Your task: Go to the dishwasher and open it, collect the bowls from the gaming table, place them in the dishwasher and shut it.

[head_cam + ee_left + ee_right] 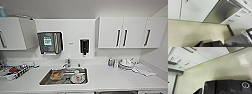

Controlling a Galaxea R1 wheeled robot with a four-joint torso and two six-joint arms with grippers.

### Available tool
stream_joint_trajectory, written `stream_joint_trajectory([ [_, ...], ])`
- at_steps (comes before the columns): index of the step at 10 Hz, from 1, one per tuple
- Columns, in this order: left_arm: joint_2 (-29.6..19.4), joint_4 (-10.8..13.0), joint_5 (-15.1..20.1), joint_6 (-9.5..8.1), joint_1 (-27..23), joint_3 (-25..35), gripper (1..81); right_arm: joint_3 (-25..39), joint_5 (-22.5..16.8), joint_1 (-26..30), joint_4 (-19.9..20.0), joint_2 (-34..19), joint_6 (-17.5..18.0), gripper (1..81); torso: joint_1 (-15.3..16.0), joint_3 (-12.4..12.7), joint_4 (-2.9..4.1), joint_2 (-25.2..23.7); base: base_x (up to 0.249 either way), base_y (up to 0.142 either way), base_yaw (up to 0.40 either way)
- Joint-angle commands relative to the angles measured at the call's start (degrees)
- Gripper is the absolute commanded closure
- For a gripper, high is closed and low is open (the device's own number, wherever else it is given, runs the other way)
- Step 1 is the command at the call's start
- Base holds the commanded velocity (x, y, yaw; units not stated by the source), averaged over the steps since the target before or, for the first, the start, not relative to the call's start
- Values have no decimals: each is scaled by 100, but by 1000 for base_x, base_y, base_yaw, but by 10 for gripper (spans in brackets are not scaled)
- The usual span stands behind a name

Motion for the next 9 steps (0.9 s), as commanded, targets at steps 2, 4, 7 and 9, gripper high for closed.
stream_joint_trajectory([
  [2,-771,116,138,-50,-965,1011,10,503,-248,891,14,-629,237,10,455,-617,0,-711,0,0,0],
  [4,-815,90,234,-50,-1079,1055,10,662,-248,1049,22,-787,333,10,1032,-1459,0,-1609,0,0,0],
  [7,-912,81,453,-50,-1324,1073,10,828,-239,1243,22,-919,456,10,1067,-1513,0,-1664,0,0,0],
  [9,-990,80,682,-59,-1597,1212,10,925,-222,1331,14,-954,509,10,1324,-1891,0,-2068,0,0,0],
])
